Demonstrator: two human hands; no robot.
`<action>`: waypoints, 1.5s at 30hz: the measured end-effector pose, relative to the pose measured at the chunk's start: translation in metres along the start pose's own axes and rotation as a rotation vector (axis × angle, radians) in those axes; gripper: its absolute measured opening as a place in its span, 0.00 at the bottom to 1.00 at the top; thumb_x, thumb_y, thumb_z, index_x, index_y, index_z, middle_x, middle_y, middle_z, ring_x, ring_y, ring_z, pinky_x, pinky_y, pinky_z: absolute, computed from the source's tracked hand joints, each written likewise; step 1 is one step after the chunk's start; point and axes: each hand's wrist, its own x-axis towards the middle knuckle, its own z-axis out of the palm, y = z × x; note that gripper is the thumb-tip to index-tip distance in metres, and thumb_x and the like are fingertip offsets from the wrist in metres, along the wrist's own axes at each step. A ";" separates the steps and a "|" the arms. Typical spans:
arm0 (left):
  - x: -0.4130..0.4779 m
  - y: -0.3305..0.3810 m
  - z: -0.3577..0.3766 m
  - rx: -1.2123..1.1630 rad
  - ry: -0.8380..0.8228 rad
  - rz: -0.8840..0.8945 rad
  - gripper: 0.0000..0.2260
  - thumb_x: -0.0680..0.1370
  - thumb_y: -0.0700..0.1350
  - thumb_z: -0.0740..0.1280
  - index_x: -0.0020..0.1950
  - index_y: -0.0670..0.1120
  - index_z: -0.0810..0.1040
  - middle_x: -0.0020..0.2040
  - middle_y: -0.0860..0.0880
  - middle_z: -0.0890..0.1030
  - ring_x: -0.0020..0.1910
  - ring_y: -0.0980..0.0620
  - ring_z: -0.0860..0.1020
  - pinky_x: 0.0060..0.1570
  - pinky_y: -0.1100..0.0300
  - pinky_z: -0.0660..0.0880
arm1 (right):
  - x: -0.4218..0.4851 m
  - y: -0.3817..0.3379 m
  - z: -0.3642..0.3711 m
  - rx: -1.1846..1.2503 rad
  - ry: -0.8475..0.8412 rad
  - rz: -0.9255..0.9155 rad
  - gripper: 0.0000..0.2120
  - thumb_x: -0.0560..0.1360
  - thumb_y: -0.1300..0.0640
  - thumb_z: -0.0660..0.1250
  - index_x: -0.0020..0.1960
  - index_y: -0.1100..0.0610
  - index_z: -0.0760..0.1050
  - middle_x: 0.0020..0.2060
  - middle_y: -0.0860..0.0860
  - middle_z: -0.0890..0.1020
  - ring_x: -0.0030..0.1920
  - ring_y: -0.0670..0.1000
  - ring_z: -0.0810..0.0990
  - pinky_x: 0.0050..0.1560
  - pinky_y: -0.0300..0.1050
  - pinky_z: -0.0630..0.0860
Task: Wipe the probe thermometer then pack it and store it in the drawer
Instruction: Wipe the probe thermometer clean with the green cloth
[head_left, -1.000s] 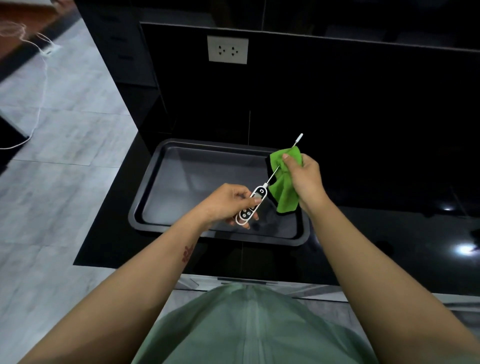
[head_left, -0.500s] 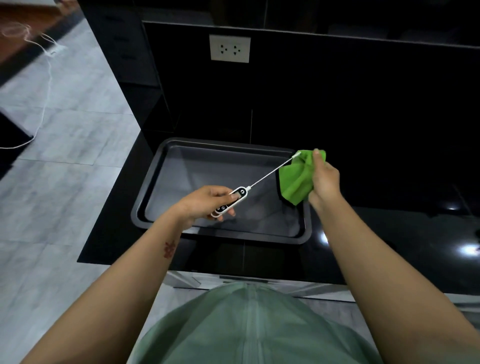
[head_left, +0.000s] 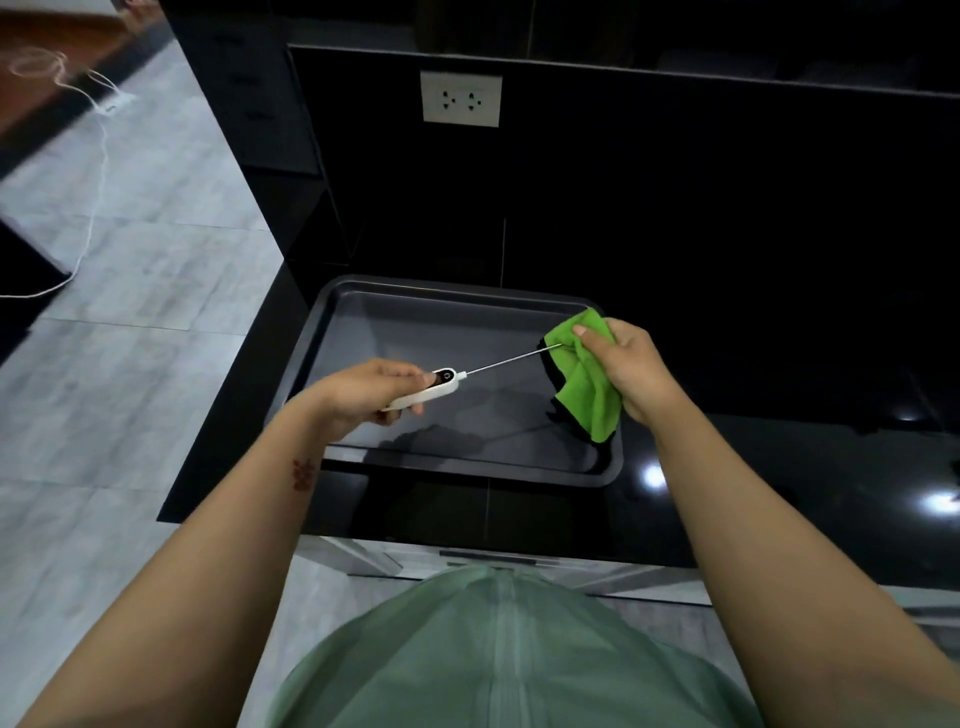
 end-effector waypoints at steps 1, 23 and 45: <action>0.000 -0.001 -0.002 -0.034 -0.044 -0.031 0.14 0.81 0.49 0.62 0.57 0.40 0.79 0.38 0.48 0.78 0.31 0.53 0.68 0.35 0.62 0.66 | 0.000 -0.001 -0.001 0.005 -0.024 -0.006 0.05 0.78 0.57 0.67 0.45 0.56 0.79 0.38 0.52 0.83 0.35 0.46 0.82 0.41 0.42 0.79; 0.005 0.018 0.067 -0.154 -0.358 -0.021 0.06 0.80 0.45 0.66 0.54 0.45 0.73 0.53 0.37 0.84 0.53 0.38 0.82 0.54 0.47 0.78 | 0.002 -0.008 0.016 0.462 0.185 -0.018 0.11 0.81 0.52 0.61 0.53 0.59 0.77 0.40 0.53 0.81 0.39 0.48 0.80 0.45 0.44 0.78; 0.002 0.023 0.068 -0.182 -0.385 0.002 0.08 0.80 0.45 0.65 0.56 0.45 0.71 0.53 0.36 0.83 0.51 0.39 0.83 0.51 0.49 0.80 | 0.010 -0.009 0.015 0.711 0.367 0.125 0.12 0.82 0.48 0.59 0.56 0.53 0.77 0.48 0.53 0.83 0.47 0.51 0.83 0.50 0.48 0.81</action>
